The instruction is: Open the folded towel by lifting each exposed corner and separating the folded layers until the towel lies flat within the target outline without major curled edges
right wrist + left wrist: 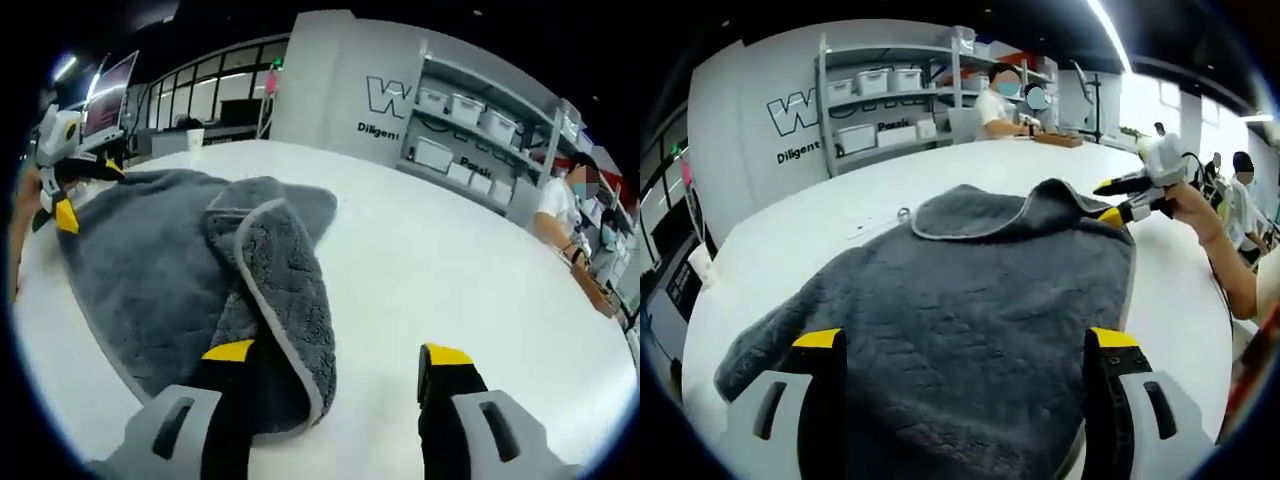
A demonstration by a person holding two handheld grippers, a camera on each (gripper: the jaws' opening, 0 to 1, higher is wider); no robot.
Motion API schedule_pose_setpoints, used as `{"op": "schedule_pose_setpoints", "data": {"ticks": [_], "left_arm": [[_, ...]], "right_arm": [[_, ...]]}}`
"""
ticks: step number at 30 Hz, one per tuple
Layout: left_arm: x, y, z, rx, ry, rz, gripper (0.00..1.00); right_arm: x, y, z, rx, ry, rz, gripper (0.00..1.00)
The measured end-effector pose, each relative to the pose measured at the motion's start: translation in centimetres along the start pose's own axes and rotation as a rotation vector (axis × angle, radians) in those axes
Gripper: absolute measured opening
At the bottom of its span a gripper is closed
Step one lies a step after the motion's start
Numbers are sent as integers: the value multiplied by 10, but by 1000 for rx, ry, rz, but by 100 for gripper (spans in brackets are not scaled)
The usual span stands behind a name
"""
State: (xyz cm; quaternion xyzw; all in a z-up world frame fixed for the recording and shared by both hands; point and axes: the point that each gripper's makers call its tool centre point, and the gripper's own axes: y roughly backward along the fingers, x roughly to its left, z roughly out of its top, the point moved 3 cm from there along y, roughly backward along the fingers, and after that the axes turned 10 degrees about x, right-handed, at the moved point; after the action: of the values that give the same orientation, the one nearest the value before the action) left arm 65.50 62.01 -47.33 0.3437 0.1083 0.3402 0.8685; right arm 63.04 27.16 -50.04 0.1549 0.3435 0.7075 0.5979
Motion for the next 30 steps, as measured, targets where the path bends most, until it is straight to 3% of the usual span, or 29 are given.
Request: {"op": "schedule_pose_setpoints", "data": {"ticks": [3,6,9,11,13,16,20,25,30], "left_arm": [[0,1,0,0,0,1,96],[1,1,1,-1,-1,3,96],[1,0,0,4,-3,4,96],[0,-1,0,8,-4,1,96],[-1,-1,-1,13,-9,1,96],[-1,-1,-1,13,-9,2,96],[-1,-1,-2,17,-9,3,96],[-1,-1,-1,16,-13,1,96],[-3,-1,1,16,-18,-4,96]], "right_arm": [[2,6,8,-53,-10,21,66],[9,11,18,-111,-19,56,59],[24,12,27,-142,19,84,57],[32,14,40,-218,44,90,60],[42,17,47,-255,76,80,55],[53,13,50,-249,166,40,47],[64,8,54,-264,274,-17,44],[71,2,53,-262,325,-34,25],[61,-6,50,-229,335,-78,16]]}}
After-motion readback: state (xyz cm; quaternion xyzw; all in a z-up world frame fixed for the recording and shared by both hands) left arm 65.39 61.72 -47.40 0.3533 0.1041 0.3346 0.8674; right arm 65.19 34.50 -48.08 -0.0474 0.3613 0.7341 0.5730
